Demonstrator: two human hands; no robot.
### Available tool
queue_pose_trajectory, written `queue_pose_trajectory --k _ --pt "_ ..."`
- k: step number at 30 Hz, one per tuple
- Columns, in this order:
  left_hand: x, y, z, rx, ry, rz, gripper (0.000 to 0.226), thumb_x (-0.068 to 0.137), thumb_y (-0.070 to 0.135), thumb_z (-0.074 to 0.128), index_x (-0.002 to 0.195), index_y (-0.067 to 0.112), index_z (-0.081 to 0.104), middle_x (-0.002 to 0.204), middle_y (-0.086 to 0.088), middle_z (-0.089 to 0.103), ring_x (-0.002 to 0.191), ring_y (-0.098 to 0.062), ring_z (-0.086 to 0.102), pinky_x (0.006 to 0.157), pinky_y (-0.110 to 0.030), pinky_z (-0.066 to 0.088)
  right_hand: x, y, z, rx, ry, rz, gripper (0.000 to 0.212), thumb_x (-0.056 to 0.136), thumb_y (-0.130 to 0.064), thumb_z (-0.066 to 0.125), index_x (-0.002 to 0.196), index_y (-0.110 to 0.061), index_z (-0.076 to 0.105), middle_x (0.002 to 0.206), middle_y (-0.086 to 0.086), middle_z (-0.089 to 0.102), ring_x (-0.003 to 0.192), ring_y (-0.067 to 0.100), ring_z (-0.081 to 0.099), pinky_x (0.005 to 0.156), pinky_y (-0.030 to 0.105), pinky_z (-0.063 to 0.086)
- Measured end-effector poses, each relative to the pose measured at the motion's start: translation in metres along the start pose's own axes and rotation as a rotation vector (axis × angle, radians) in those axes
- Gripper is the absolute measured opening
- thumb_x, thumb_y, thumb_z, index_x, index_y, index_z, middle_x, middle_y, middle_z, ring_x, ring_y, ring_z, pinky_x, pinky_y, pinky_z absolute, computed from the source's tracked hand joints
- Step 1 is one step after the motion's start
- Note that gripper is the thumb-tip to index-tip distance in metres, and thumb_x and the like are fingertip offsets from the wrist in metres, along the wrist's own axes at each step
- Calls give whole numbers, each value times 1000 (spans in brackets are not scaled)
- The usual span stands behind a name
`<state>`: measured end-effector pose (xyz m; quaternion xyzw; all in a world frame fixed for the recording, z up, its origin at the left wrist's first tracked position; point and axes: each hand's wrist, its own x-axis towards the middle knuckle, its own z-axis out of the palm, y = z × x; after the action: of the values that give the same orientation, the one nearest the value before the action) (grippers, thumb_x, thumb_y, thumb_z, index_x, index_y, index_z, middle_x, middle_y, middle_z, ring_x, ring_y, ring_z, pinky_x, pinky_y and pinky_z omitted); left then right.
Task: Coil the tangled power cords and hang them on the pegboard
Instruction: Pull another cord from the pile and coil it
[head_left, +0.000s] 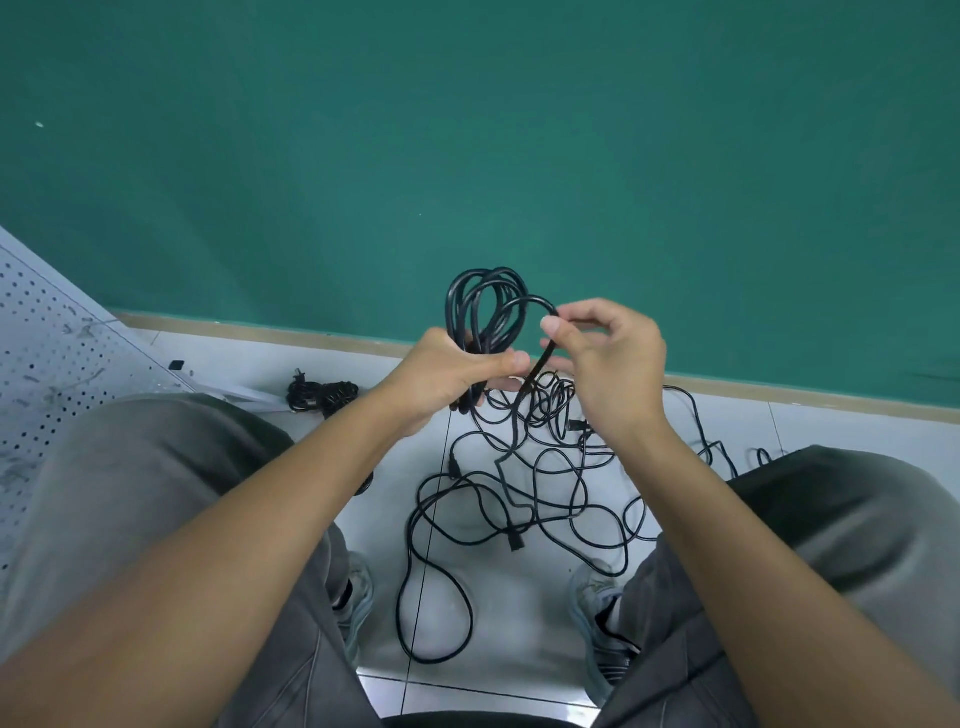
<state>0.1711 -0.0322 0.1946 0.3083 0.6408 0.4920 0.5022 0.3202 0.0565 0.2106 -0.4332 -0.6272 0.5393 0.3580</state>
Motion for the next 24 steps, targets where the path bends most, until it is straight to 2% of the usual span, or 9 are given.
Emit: queue_pose_trajectory --k 3,6,8,10,12,15,17,21,24 --pt "-2 -3 11 13 5 36 25 82 26 86 98 11 75 100 -13 78 96 -29 77 56 -14 47 2 -3 0 27 51 13 16 91 -8 76 80 -20 72 79 1 75 78 17 76 71 31 64" --pt "0 -6 15 65 -1 68 34 85 27 85 104 1 73 104 -24 75 95 -34 74 52 -13 43 3 -5 1 23 81 3 16 90 -10 77 79 -20 73 79 3 76 75 18 76 69 31 64" --pt "-2 -6 17 110 -37 89 30 92 21 78 102 -5 70 90 -21 75 79 -23 73 52 -12 42 3 -4 3 -2 91 -18 14 90 -11 78 79 -18 73 78 2 76 73 17 75 68 30 64" --pt "-4 -6 20 192 -89 111 28 101 20 67 92 -7 66 74 -14 70 61 -11 61 53 -12 42 3 -3 5 -50 93 -30 12 89 -13 79 79 -19 74 75 -1 75 70 14 73 69 31 64" --pt "-4 -5 23 251 -135 121 34 105 23 59 78 3 62 68 -10 64 60 -12 60 62 -19 46 4 -1 6 -119 96 -51 10 88 -17 81 79 -21 75 74 -6 73 68 12 70 72 34 63" --pt "-4 -8 24 121 -161 61 34 107 25 56 75 13 56 64 -5 56 60 -22 62 74 -37 53 5 -1 4 -197 78 -105 7 87 -22 81 82 -21 76 78 -11 73 75 8 67 80 32 59" --pt "-3 -9 26 -19 -125 4 31 107 24 56 78 11 55 62 -4 53 55 -20 55 66 -36 57 7 2 4 -200 68 -111 7 88 -23 80 91 -18 76 84 -6 73 81 12 69 82 30 57" --pt "1 -9 25 -229 14 -55 32 105 28 59 78 11 57 62 -2 52 51 -16 50 58 -32 55 2 8 15 140 -20 60 26 101 -25 65 119 -7 64 103 4 68 95 18 73 86 31 61" --pt "6 -4 15 -409 93 -76 31 105 30 60 79 13 58 61 0 52 51 -14 49 58 -30 53 -13 11 23 85 -251 197 46 108 -46 37 112 -10 67 101 2 73 84 11 73 84 26 58"
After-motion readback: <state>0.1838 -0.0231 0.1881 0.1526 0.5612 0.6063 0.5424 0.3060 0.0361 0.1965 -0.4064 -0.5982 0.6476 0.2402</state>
